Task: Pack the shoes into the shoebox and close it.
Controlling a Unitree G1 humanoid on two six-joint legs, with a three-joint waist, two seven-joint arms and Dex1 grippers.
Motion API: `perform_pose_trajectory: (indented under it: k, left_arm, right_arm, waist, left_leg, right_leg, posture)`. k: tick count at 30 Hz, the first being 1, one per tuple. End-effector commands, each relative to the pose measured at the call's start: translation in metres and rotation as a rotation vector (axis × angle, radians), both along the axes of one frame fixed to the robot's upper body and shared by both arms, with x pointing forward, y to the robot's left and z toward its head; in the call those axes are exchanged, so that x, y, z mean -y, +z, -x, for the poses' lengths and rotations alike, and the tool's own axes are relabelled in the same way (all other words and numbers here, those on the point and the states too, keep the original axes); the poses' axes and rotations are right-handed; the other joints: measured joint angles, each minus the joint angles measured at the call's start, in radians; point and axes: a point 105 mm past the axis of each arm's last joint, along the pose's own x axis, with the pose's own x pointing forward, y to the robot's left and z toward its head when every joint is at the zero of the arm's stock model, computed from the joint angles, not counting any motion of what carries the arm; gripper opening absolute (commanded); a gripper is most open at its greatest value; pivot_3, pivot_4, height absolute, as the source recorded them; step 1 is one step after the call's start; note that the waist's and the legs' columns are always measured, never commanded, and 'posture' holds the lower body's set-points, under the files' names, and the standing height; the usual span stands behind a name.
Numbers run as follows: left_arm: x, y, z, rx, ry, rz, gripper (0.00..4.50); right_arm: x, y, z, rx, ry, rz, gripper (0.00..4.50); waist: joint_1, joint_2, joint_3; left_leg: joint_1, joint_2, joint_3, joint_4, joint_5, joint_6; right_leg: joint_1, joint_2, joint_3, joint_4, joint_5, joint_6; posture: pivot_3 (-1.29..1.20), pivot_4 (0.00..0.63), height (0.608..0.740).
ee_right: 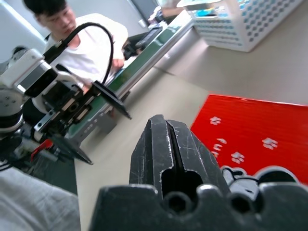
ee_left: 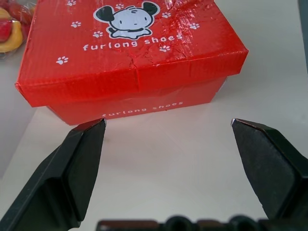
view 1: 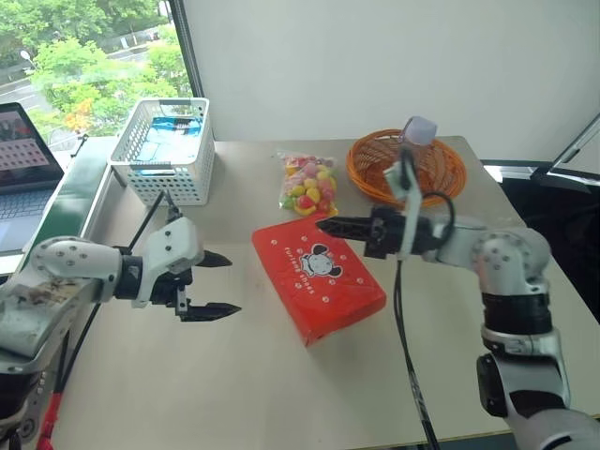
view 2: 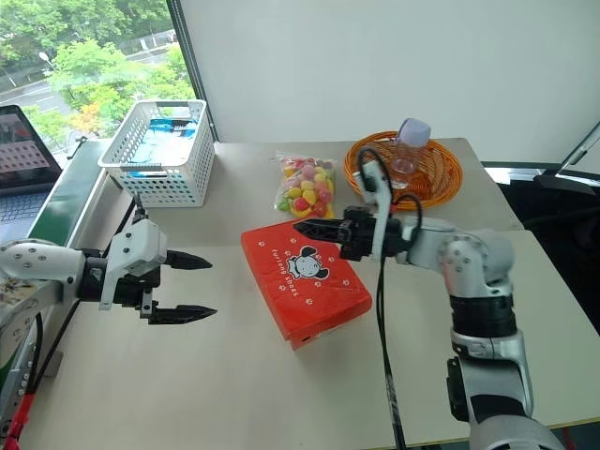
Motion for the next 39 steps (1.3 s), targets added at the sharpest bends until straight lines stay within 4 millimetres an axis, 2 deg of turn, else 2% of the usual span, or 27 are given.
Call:
perform_pose_trajectory:
  k: [1, 5, 10, 15, 16, 19, 21, 23, 27, 29, 33, 34, 39]
  left_arm:
    - [0.002, 0.006, 0.001, 0.046, 0.018, 0.009, 4.47]
    - [0.001, 0.005, 0.000, 0.054, 0.041, 0.007, 4.47]
    - [-0.002, 0.005, 0.002, 0.058, 0.072, 0.003, 4.47]
    - [-0.003, 0.005, 0.007, 0.059, 0.095, 0.004, 4.47]
    - [-0.002, 0.005, 0.007, 0.060, 0.096, 0.005, 4.47]
    - [-0.002, 0.005, 0.007, 0.064, 0.101, 0.008, 4.47]
    - [-0.002, 0.005, 0.007, 0.067, 0.104, 0.008, 4.47]
    - [-0.002, 0.005, 0.006, 0.075, 0.107, 0.007, 4.47]
    - [0.000, 0.006, 0.004, 0.097, 0.108, 0.024, 4.47]
    - [0.001, 0.007, 0.002, 0.106, 0.119, 0.041, 4.50]
    - [0.002, 0.009, -0.002, 0.127, 0.132, 0.072, 4.50]
    - [0.003, 0.012, -0.003, 0.137, 0.135, 0.091, 4.50]
    - [0.000, 0.018, -0.008, 0.218, 0.181, 0.123, 4.50]
  right_arm:
    - [-0.022, -0.026, -0.010, 0.042, 0.084, 0.118, 0.00]
    - [-0.034, -0.074, -0.019, 0.057, 0.133, 0.295, 0.00]
    - [-0.035, -0.100, -0.023, 0.086, 0.160, 0.391, 0.00]
    - [-0.026, -0.126, -0.023, 0.243, 0.218, 0.592, 0.00]
    - [-0.028, -0.123, -0.022, 0.251, 0.225, 0.580, 0.00]
    - [-0.036, -0.093, -0.019, 0.247, 0.233, 0.455, 0.00]
    - [-0.033, -0.076, -0.014, 0.323, 0.275, 0.457, 0.00]
    - [-0.030, -0.063, -0.006, 0.385, 0.328, 0.461, 0.00]
    - [-0.027, -0.013, 0.022, 0.579, 0.446, 0.341, 0.00]
    - [-0.025, 0.003, 0.019, 0.679, 0.375, 0.327, 0.58]
    - [-0.015, 0.004, 0.012, 0.752, 0.305, 0.384, 1.75]
    - [-0.012, 0.005, 0.012, 0.761, 0.296, 0.387, 2.19]
    - [0.006, 0.012, 0.013, 0.765, 0.250, 0.382, 3.83]
  waist:
    - [0.001, 0.000, 0.000]
    - [0.007, 0.000, 0.000]
    - [0.000, -0.002, -0.001]
    - [-0.002, -0.002, -0.002]
    - [-0.002, -0.002, -0.002]
    - [0.001, -0.002, -0.002]
    - [0.003, -0.002, -0.002]
    - [0.009, -0.002, -0.002]
    - [0.010, -0.002, -0.002]
    - [0.006, -0.002, -0.002]
    - [0.006, -0.002, -0.002]
    - [0.007, -0.002, -0.002]
    - [0.010, -0.002, -0.001]
  left_leg:
    - [0.000, 0.000, 0.000, 0.000, 0.000, 0.000]
    - [-0.001, 0.000, 0.000, 0.001, 0.000, 0.000]
    - [-0.002, 0.000, 0.000, 0.003, 0.000, 0.000]
    - [0.006, 0.001, 0.001, 0.002, 0.000, -0.001]
    - [0.007, 0.001, 0.001, 0.002, 0.000, -0.001]
    - [0.012, 0.001, 0.001, 0.002, 0.000, -0.001]
    - [0.012, 0.001, 0.001, 0.002, 0.000, -0.001]
    - [0.010, 0.001, 0.002, 0.001, 0.000, -0.001]
    - [-0.001, 0.001, 0.002, 0.001, 0.000, -0.001]
    - [-0.003, 0.001, 0.001, 0.001, 0.000, -0.001]
    - [-0.002, 0.002, 0.001, 0.001, 0.000, -0.001]
    - [-0.002, 0.002, 0.001, 0.002, 0.000, -0.001]
    - [-0.002, 0.001, 0.001, 0.003, 0.000, -0.001]
  right_leg:
    - [0.000, 0.000, 0.000, 0.000, 0.000, 0.000]
    - [-0.001, 0.000, 0.000, 0.000, 0.000, -0.001]
    - [0.000, 0.000, -0.001, 0.001, 0.001, -0.001]
    - [0.005, 0.000, -0.001, 0.001, 0.000, 0.000]
    - [0.006, 0.000, -0.001, 0.001, 0.000, 0.000]
    - [0.011, 0.000, -0.001, 0.001, 0.000, 0.000]
    - [0.011, 0.000, -0.001, 0.001, 0.000, -0.001]
    - [0.008, 0.000, -0.001, 0.001, 0.001, -0.003]
    - [-0.002, 0.000, -0.001, 0.001, 0.001, -0.003]
    - [-0.003, 0.000, -0.001, 0.001, 0.001, -0.003]
    - [-0.003, 0.001, -0.001, 0.001, 0.001, -0.003]
    - [-0.003, 0.001, -0.001, 0.001, 0.001, -0.003]
    - [-0.002, 0.000, -0.001, 0.001, 0.002, -0.003]
  posture:
    - [0.00, 0.150, 0.740]
    - [0.00, 0.150, 0.740]
    - [0.00, 0.150, 0.740]
    - [0.00, 0.150, 0.740]
    - [0.00, 0.150, 0.740]
    - [0.00, 0.150, 0.740]
    - [0.00, 0.150, 0.740]
    - [0.00, 0.150, 0.740]
    - [0.00, 0.150, 0.740]
    - [0.00, 0.150, 0.740]
    - [0.00, 0.150, 0.740]
    - [0.00, 0.150, 0.740]
    - [0.00, 0.150, 0.740]
